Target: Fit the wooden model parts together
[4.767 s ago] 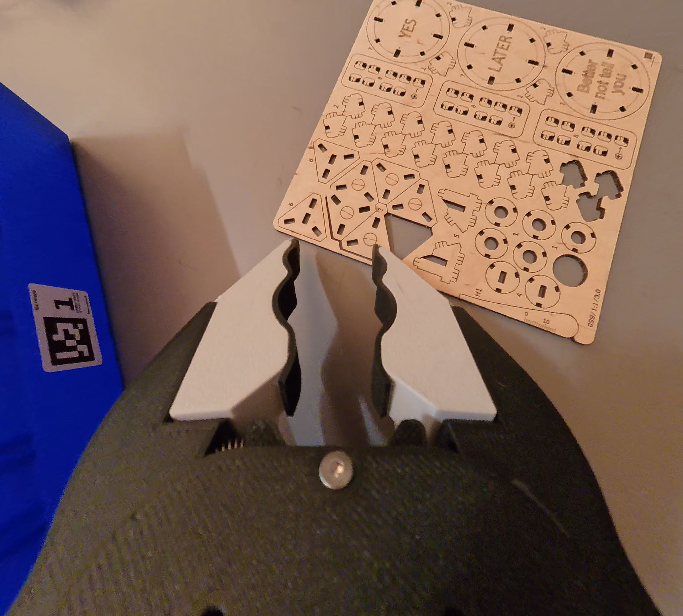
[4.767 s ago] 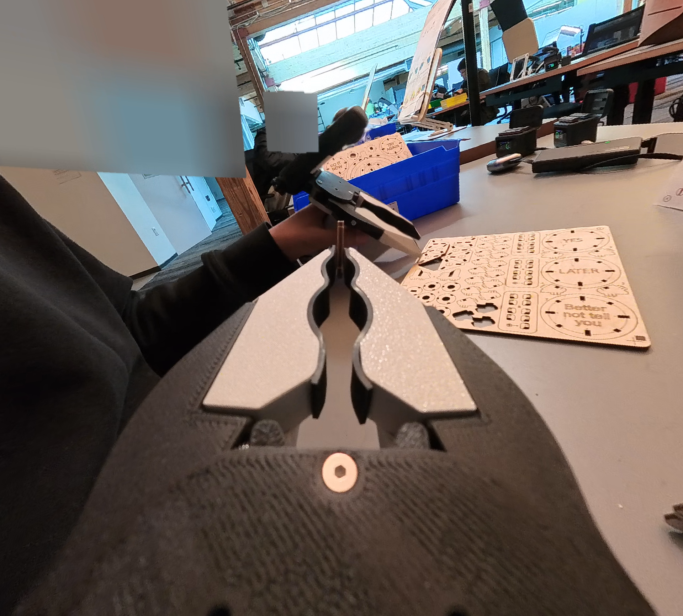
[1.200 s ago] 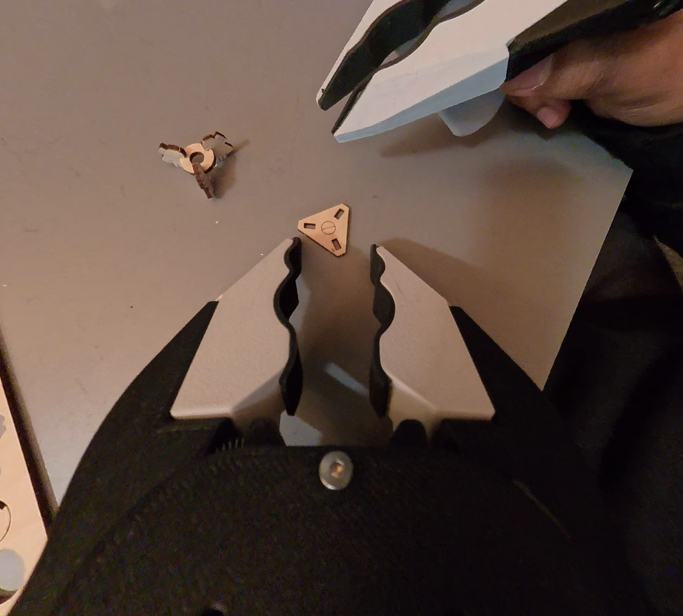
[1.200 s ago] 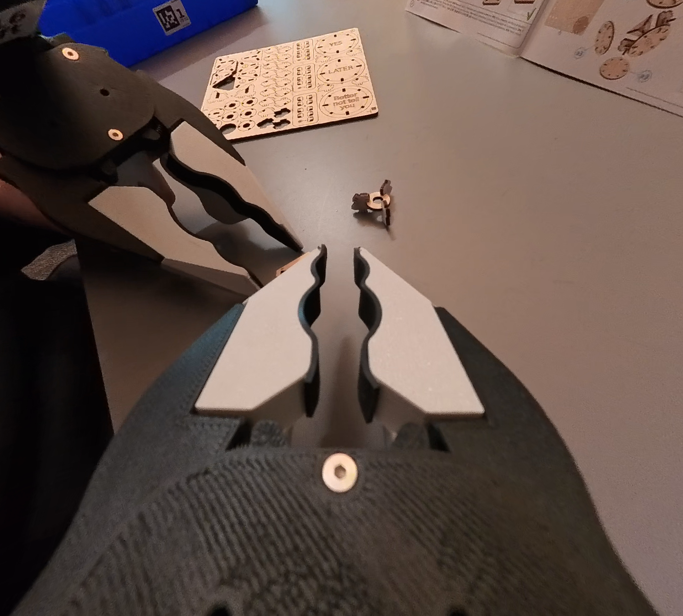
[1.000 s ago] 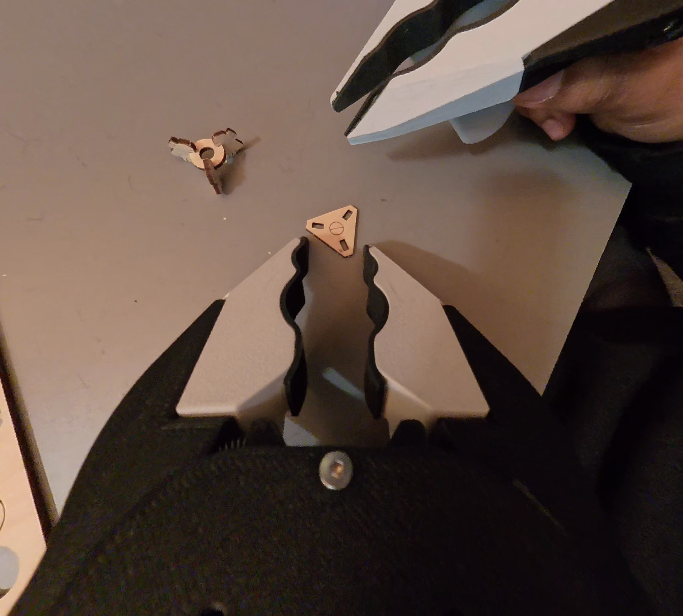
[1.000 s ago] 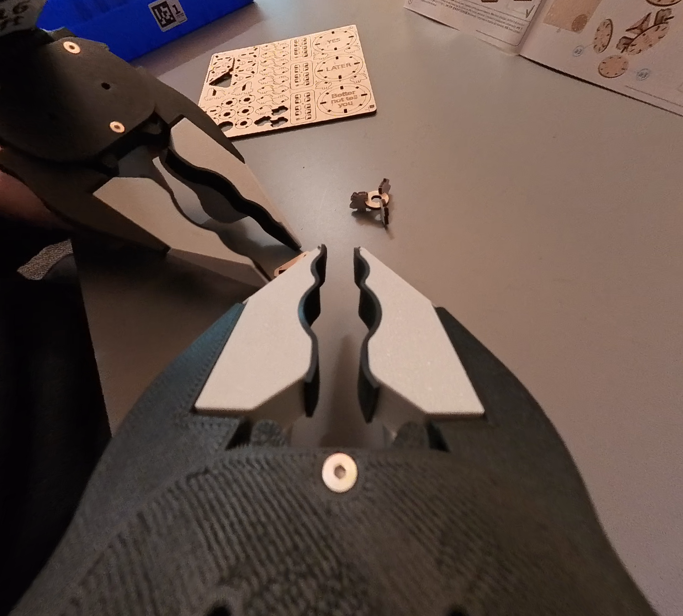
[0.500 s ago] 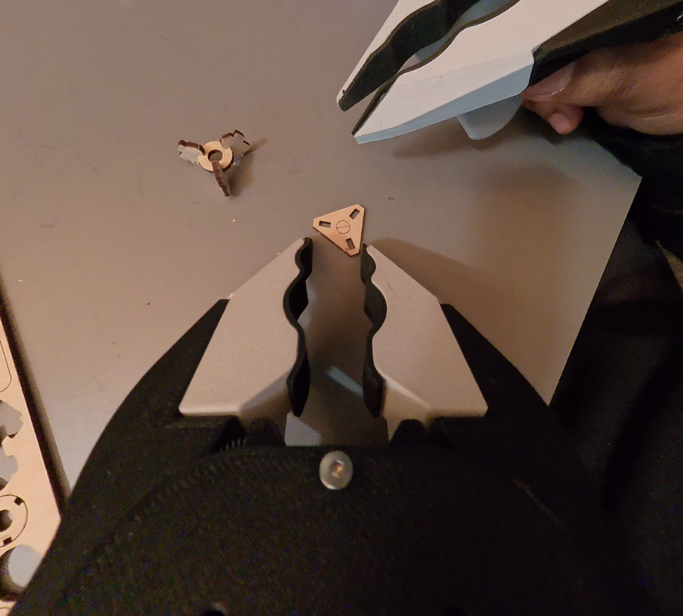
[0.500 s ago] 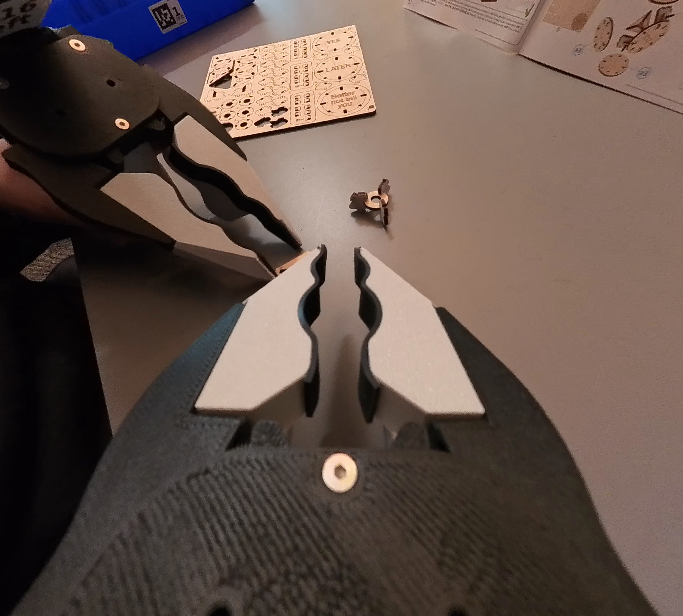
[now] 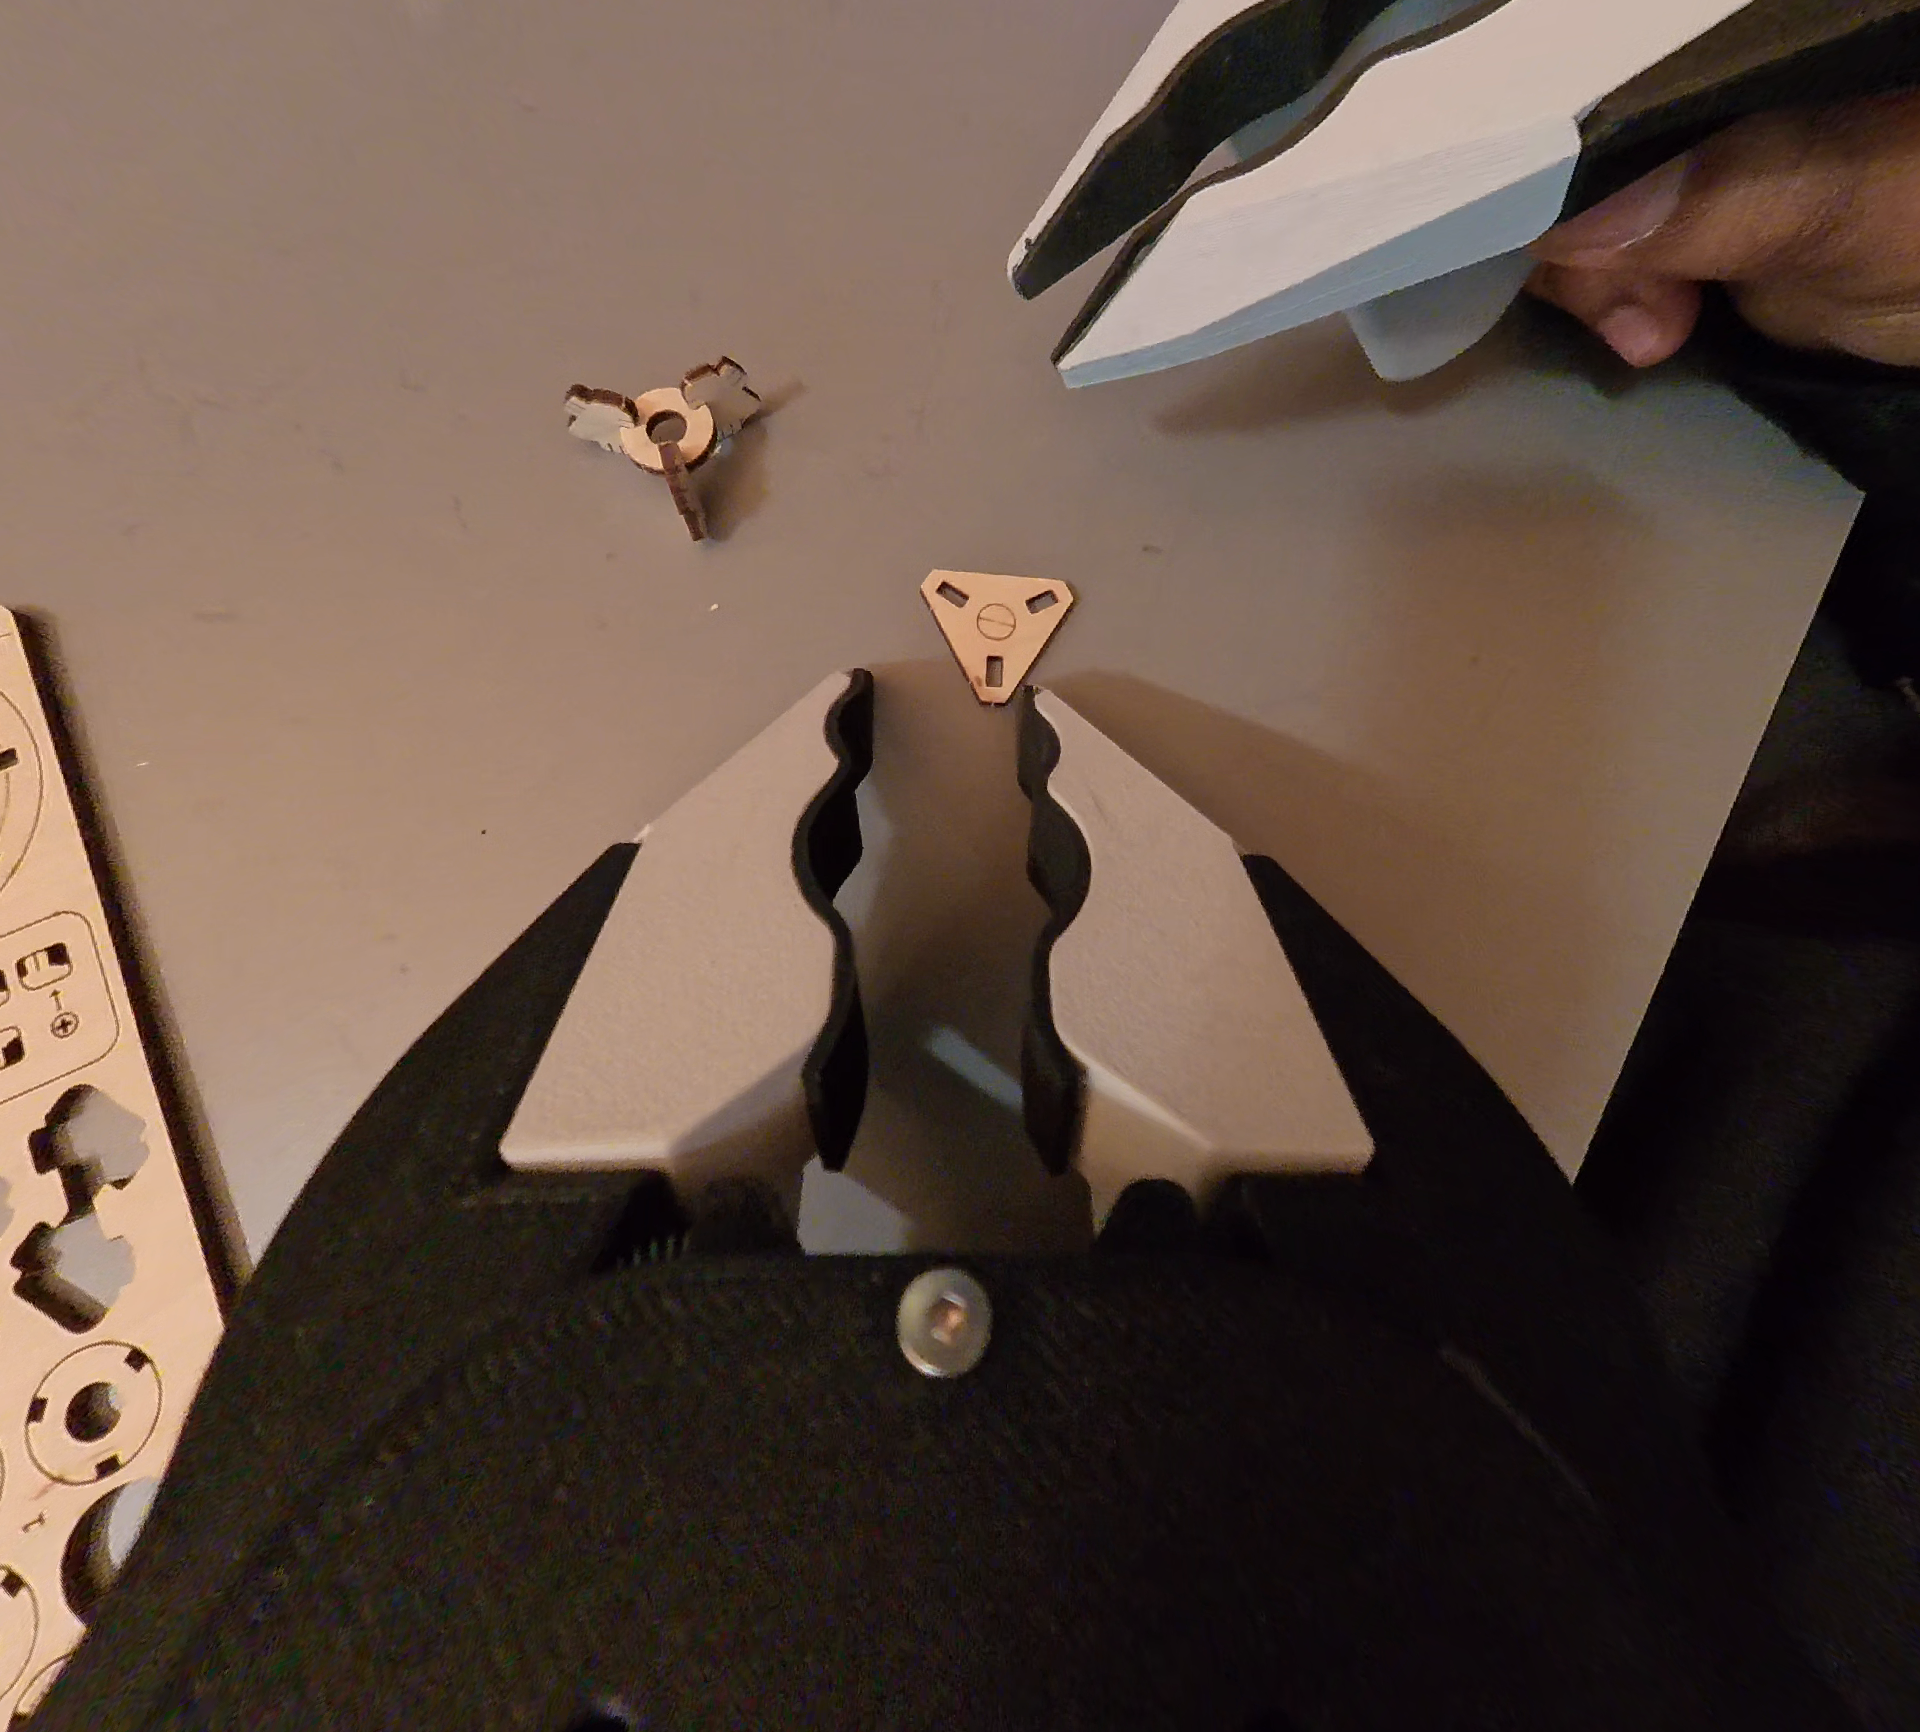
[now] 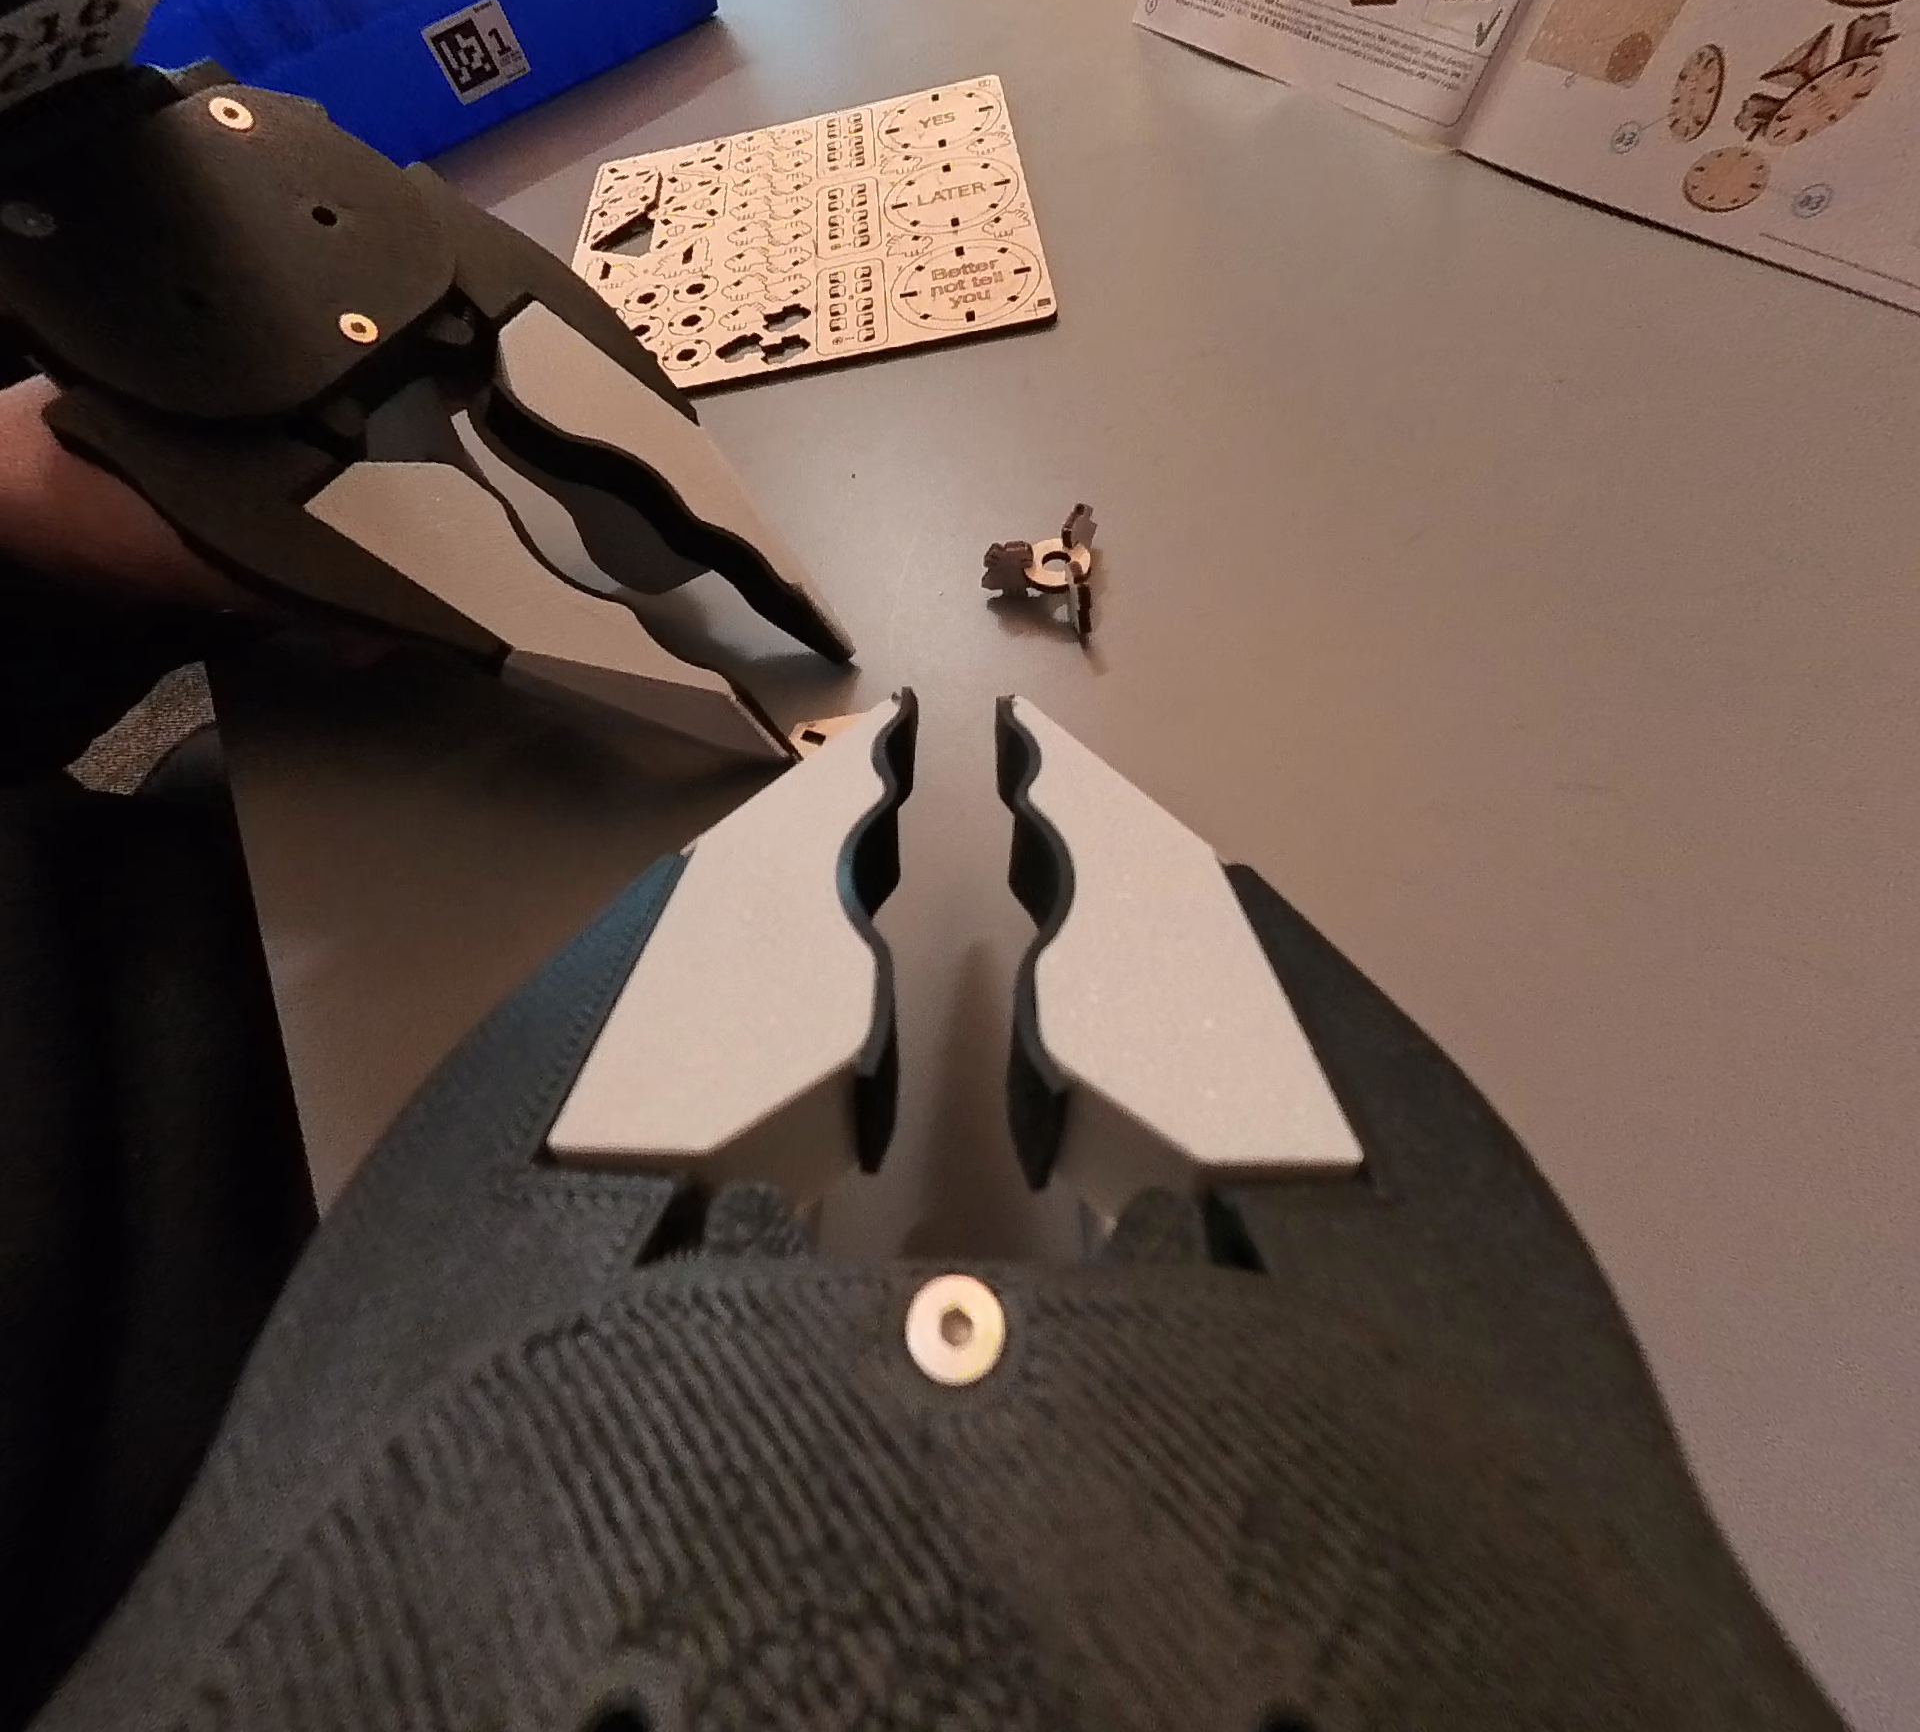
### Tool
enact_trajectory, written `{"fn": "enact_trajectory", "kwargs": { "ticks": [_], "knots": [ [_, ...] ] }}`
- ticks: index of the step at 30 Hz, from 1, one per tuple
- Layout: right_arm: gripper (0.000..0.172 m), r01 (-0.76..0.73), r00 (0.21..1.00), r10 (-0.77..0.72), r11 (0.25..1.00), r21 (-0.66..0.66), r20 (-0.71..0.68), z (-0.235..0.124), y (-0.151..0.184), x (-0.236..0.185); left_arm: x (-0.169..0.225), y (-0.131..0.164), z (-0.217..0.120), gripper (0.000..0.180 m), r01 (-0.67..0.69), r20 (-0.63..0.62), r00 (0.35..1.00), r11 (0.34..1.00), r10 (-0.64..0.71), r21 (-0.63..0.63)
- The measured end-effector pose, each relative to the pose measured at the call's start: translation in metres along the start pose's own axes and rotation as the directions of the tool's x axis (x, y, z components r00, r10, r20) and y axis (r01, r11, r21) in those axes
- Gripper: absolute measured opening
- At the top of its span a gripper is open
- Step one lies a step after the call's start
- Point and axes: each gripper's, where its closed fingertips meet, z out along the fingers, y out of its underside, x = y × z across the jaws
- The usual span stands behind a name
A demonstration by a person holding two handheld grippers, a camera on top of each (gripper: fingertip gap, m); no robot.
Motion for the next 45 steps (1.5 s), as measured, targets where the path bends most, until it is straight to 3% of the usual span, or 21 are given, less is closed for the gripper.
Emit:
{"fn": "enact_trajectory", "kwargs": {
  "ticks": [28,39,45],
  "knots": [
    [0.013,-0.005,1.0,0.005,1.0,0.011,0.002,-0.001,-0.001,0.0,0.011,-0.001,0.001,0.024,-0.009,-0.044,0.999,1.0,0.009,0.004],
    [0.009,0.048,0.999,-0.048,0.998,0.033,0.013,0.009,-0.015,0.008,-0.021,-0.022,-0.012,0.024,0.092,0.013,0.995,0.985,-0.095,0.143],
    [0.01,0.115,0.993,-0.115,0.99,-0.077,0.009,0.032,-0.013,0.017,-0.03,-0.034,-0.024,0.024,0.139,-0.01,0.99,0.954,-0.142,0.264]
  ]
}}
